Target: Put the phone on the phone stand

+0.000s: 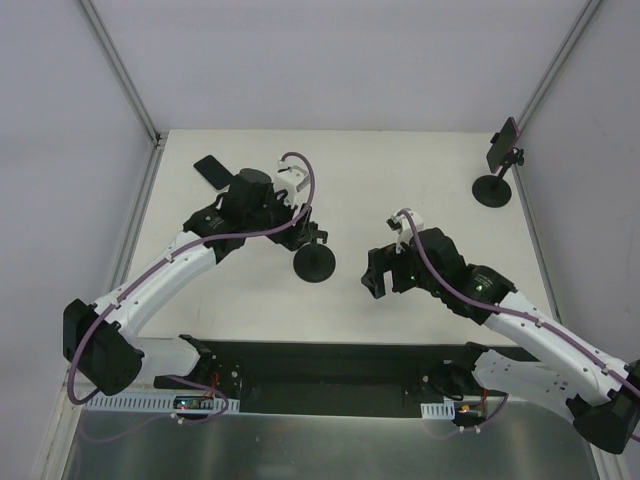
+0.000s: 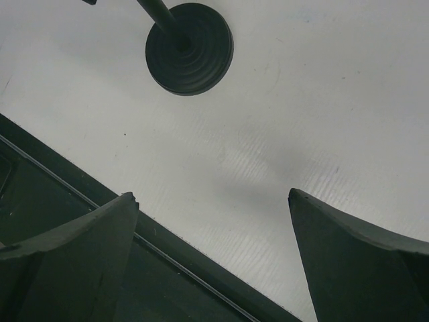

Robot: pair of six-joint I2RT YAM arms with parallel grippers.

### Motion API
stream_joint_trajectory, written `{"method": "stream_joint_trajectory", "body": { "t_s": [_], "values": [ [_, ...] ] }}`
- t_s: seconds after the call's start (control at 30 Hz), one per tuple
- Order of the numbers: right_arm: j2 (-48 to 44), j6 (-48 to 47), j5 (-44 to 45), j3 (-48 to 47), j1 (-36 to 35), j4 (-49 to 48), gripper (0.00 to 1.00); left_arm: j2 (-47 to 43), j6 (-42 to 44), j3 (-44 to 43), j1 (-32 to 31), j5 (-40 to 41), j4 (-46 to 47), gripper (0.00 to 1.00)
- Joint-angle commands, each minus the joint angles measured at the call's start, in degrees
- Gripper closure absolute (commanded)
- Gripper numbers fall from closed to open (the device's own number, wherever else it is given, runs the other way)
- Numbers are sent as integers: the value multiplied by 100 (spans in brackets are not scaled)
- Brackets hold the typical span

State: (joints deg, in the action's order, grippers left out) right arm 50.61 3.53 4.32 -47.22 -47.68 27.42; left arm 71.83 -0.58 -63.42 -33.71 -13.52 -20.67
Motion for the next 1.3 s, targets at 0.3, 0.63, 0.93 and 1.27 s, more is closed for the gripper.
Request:
{"method": "stream_joint_trajectory", "body": {
  "t_s": [0.3, 0.63, 0.93, 1.27],
  "values": [
    [-227, -116, 78, 108, 145, 9, 4, -952, -1765, -399, 1567, -214, -121, 1],
    [-209, -151, -62, 169, 329, -79, 4, 968, -3431, -1662, 3336, 263, -570, 4],
    [63, -45, -379, 222, 461, -360, 4, 4342, -3572, -4314, 3899, -810, -16, 32],
    [371, 60, -748, 398, 663, -667, 4, 6782, -3870, -6376, 3864, -714, 89, 27]
  ]
}}
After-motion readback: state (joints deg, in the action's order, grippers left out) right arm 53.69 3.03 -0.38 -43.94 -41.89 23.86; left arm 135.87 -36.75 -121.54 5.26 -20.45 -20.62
